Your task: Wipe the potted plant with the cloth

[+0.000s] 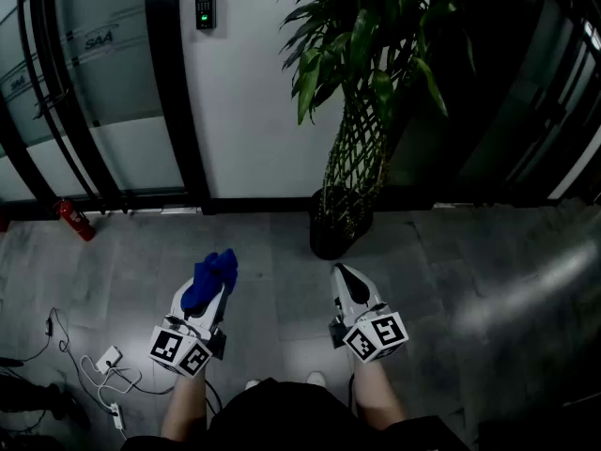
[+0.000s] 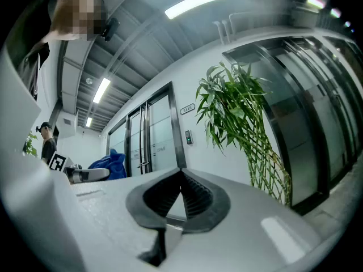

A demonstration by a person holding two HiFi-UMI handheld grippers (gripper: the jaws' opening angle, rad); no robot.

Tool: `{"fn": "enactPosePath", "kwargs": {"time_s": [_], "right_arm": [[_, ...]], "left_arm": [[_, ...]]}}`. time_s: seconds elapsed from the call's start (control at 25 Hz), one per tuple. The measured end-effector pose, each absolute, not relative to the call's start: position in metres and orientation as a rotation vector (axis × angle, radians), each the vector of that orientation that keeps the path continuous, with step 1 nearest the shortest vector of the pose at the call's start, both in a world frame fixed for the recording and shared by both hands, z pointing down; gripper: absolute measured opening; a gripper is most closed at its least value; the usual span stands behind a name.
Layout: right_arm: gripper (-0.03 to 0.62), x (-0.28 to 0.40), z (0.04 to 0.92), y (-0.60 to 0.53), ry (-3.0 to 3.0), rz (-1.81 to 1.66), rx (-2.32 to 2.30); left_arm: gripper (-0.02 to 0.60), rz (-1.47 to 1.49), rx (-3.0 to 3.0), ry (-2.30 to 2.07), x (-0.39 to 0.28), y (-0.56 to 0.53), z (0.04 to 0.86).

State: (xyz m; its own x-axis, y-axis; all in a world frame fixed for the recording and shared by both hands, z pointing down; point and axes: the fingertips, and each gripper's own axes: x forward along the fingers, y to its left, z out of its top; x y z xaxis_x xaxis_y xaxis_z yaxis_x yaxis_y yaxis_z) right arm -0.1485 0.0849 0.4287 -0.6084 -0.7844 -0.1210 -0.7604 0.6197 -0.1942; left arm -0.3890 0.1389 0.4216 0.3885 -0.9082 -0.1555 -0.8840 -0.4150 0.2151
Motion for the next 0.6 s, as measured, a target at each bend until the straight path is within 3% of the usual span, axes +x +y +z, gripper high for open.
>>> {"fn": "enactPosePath", "kwargs": {"time_s": [0.6], "right_arm": [[0.003,-0.188,0.437,0.038,2.654,-0.124,-1.321]], "left_arm": [[0.155,-0.367,2.537,-1.568,-0.425,0.1,0.443]]}}
